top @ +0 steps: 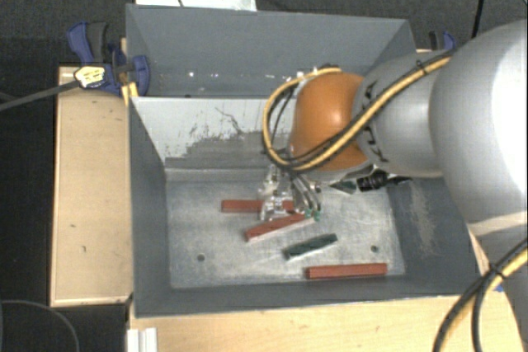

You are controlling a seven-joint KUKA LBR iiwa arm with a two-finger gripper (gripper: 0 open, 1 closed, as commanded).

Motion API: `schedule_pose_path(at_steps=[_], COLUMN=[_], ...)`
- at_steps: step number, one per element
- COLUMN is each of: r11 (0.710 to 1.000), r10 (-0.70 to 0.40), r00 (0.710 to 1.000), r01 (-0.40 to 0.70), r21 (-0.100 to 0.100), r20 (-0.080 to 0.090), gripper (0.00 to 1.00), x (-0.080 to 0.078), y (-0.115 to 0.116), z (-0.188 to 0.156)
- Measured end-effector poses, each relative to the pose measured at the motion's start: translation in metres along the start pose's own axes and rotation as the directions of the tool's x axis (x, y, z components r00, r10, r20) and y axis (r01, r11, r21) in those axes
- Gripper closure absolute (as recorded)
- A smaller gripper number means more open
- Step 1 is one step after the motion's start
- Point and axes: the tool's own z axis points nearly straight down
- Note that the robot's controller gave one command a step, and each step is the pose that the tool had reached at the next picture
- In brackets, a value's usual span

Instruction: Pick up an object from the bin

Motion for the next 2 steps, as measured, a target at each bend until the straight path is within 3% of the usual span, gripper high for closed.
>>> schedule_pose_path(at_steps=[1, 2], r11=[1.0, 1.0], r10=[0.0, 0.018], r00=[1.0, 1.0], r01=[0.0, -0.018], r21=[0.0, 0.006], r20=[0.0, -0.004], gripper=[1.0, 1.0], x=[0.0, 0.003], y=[0.0, -0.022], z=[0.0, -0.194])
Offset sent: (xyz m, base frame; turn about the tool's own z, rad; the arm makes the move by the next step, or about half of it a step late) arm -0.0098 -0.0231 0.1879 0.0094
